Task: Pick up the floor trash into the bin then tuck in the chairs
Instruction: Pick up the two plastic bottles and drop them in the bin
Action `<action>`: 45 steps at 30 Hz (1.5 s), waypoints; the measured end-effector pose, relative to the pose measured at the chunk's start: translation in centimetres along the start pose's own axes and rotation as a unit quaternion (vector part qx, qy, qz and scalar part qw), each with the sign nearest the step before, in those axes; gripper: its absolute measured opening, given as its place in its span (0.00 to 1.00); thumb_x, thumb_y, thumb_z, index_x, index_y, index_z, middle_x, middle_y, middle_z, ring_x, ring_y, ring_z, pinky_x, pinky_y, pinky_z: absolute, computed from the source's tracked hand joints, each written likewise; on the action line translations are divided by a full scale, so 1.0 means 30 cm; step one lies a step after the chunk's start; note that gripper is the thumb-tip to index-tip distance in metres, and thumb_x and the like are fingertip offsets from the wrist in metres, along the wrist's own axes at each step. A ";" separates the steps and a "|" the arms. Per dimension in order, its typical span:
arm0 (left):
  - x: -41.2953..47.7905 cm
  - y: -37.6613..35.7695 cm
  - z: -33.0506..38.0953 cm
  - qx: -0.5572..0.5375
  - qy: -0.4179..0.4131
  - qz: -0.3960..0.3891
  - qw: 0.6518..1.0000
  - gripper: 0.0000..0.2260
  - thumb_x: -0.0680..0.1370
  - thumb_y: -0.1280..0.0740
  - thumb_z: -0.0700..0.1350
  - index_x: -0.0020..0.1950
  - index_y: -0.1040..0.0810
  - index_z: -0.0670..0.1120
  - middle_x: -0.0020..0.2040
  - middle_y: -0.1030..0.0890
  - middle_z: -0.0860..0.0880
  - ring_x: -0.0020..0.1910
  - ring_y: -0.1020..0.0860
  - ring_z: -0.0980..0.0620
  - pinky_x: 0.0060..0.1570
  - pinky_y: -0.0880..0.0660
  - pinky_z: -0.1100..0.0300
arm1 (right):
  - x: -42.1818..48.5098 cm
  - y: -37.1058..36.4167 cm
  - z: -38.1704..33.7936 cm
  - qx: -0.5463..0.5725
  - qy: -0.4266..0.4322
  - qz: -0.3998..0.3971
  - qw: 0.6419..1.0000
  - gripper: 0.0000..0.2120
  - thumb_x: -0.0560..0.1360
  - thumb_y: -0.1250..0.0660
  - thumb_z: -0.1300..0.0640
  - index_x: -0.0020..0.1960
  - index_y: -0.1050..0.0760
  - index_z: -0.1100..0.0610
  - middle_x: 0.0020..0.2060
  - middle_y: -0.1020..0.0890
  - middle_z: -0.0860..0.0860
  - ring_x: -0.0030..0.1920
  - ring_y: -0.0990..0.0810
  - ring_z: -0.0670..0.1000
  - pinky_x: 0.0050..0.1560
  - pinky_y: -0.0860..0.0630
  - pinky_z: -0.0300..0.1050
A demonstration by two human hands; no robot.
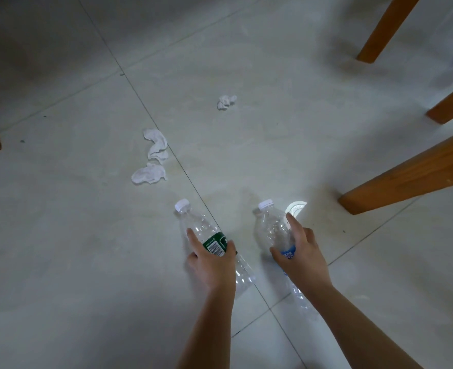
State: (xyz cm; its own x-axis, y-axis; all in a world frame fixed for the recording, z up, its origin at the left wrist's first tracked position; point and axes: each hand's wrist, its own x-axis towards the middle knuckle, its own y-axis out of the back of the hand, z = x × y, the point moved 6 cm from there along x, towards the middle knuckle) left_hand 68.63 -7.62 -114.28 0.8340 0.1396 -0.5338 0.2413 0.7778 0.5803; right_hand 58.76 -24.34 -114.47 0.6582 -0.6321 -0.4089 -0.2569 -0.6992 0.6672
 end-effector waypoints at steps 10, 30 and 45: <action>0.014 0.039 0.018 -0.055 0.014 -0.019 0.998 0.38 0.73 0.30 0.46 0.76 0.49 0.54 0.65 0.32 0.42 0.59 0.30 0.47 0.49 0.37 0.63 | 0.007 -0.024 -0.041 0.034 0.001 -0.006 0.999 0.37 0.71 0.30 0.51 0.73 0.46 0.44 0.58 0.31 0.51 0.49 0.26 0.50 0.47 0.21 0.52; -0.266 0.485 0.518 -0.107 -0.072 -0.041 0.991 0.40 0.70 0.27 0.47 0.75 0.47 0.57 0.68 0.31 0.51 0.62 0.28 0.52 0.55 0.33 0.61 | -0.188 0.505 -0.692 0.114 0.061 0.023 0.991 0.36 0.70 0.27 0.53 0.72 0.43 0.44 0.55 0.30 0.44 0.49 0.28 0.41 0.42 0.33 0.19; -0.668 1.214 1.020 -0.137 -0.067 0.004 0.988 0.41 0.63 0.28 0.54 0.72 0.44 0.61 0.65 0.27 0.50 0.59 0.24 0.50 0.58 0.26 0.48 | -0.571 0.965 -1.446 0.143 0.102 -0.038 0.984 0.37 0.71 0.28 0.54 0.73 0.44 0.44 0.61 0.31 0.45 0.51 0.28 0.45 0.35 0.30 0.21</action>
State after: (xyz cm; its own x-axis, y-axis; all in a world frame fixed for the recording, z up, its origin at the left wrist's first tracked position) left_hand 75.87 -0.85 -63.63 0.8983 0.0786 -0.4324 0.1062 0.9159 0.3871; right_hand 70.73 -19.24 -61.14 0.8039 -0.5146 -0.2982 -0.3706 -0.8256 0.4255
